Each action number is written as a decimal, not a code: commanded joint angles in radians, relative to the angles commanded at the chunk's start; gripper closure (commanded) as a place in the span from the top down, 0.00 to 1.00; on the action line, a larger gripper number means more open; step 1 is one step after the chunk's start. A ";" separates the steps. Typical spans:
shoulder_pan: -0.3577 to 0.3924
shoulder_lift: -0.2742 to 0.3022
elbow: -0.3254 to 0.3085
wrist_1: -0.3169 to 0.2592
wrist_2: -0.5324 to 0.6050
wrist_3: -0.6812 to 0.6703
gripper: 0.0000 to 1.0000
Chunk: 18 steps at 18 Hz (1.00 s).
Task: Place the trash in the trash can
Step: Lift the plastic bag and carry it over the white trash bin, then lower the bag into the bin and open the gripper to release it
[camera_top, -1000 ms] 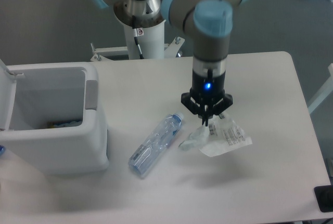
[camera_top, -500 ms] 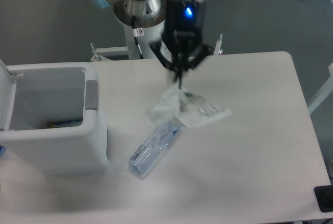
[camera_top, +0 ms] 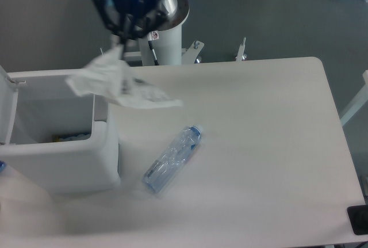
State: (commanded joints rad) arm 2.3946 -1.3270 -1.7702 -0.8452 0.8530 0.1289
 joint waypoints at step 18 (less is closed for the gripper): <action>-0.100 -0.066 -0.038 0.074 -0.074 0.553 0.00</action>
State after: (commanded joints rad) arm 2.2949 -1.3928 -1.8086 -0.7716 0.7793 0.6823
